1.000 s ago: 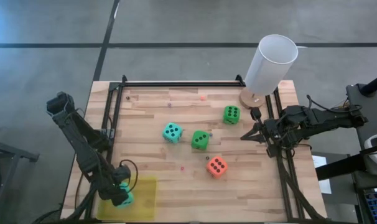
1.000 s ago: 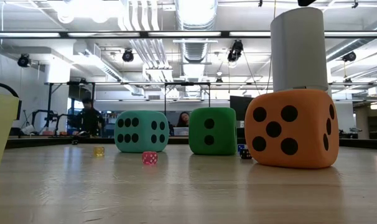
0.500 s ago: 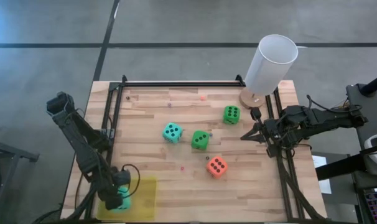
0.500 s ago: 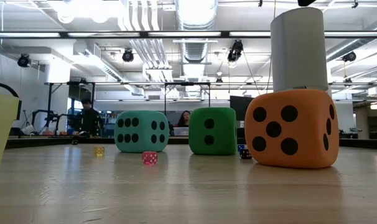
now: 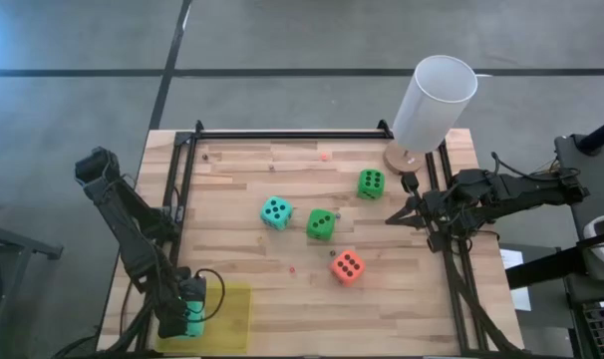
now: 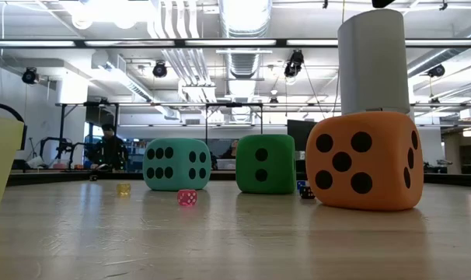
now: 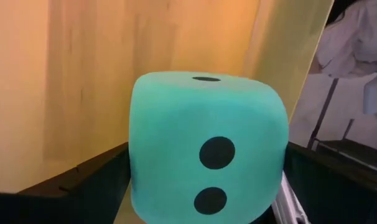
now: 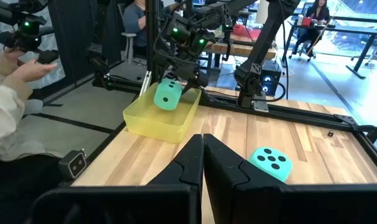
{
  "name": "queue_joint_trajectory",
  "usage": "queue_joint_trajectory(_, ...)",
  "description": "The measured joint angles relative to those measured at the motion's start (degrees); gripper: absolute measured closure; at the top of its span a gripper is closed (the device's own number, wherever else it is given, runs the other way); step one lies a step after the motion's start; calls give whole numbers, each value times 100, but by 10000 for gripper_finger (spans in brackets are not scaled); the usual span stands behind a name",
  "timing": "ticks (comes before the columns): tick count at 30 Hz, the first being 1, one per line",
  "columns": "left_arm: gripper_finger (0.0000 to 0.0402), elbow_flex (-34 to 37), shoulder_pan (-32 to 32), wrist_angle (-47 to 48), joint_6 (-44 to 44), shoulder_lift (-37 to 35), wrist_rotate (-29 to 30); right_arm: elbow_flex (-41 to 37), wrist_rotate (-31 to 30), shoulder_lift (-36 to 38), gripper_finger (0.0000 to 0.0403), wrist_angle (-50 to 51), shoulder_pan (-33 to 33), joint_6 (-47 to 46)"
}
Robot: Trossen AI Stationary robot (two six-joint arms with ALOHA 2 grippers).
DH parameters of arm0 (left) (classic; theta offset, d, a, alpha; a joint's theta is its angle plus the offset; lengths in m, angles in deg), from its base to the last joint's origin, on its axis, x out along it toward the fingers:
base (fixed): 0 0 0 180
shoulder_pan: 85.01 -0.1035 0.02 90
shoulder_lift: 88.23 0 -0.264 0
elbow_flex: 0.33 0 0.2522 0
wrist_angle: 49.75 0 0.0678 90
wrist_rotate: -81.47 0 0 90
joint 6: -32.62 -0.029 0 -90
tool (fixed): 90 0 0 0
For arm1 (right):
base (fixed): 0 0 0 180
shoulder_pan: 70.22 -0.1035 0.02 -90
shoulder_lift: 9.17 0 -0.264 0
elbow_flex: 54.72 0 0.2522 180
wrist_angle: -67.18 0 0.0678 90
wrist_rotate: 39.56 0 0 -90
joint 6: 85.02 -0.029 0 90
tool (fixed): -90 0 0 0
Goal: Pick & Place Dice
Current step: Put the left large blue dice into the yellow bin
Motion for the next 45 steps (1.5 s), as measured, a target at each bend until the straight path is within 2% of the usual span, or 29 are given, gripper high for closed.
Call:
queue_joint_trajectory(16, 2, -13, 113, -92, -97, 1, 0, 0, 2, 0, 394, 0, -1, 0)
queue_joint_trajectory(26, 2, -128, 111, -54, -203, -24, 693, 0, 2, 0, 394, 0, -1, 0)
queue_joint_trajectory(32, 2, -254, 19, -79, -511, -68, 1482, 0, 0, 0, 394, 0, -2, -2)
queue_joint_trajectory(37, 2, -210, -270, -619, -1237, -68, 2188, 0, 0, 0, 394, 0, 0, -2)
queue_joint_trajectory(42, 2, -37, -626, -1527, -1657, 27, 2161, 0, 2, 0, 394, 1, -2, -1)
queue_joint_trajectory(45, 2, -11, -688, -1896, -1554, 207, 1839, 0, 0, 0, 394, 0, -1, -2)
